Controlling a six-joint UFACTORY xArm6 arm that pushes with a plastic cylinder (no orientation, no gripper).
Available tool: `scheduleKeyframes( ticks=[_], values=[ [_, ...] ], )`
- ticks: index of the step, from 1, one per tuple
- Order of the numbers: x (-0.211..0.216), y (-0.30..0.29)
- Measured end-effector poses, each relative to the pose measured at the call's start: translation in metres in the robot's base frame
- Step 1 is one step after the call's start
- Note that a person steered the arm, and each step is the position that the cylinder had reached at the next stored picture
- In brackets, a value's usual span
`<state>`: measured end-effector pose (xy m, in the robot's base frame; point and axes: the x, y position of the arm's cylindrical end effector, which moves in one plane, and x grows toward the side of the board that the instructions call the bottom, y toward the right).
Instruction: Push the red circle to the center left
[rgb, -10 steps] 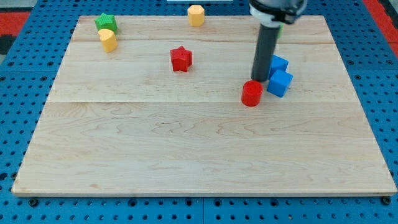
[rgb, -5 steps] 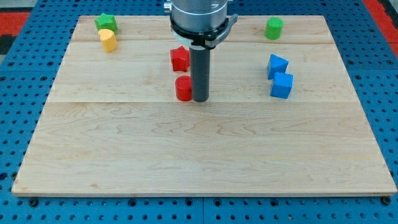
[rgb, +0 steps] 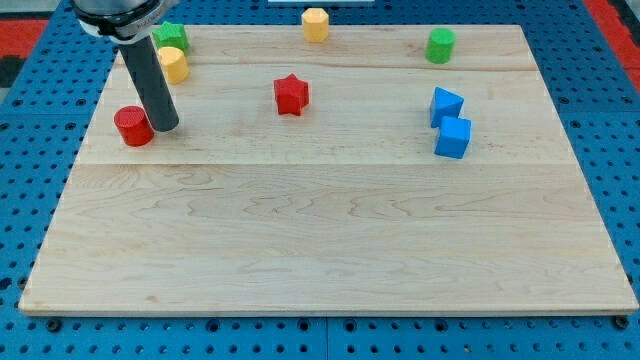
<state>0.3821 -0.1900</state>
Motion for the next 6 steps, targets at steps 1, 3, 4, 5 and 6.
scheduleKeyframes(
  ticks=[1, 3, 4, 5, 6],
  values=[
    [-0.0006, 0.0000],
    [-0.0017, -0.0003],
    [-0.0029, -0.0003],
    [-0.0035, -0.0003],
    [-0.0040, -0.0003]
  ],
)
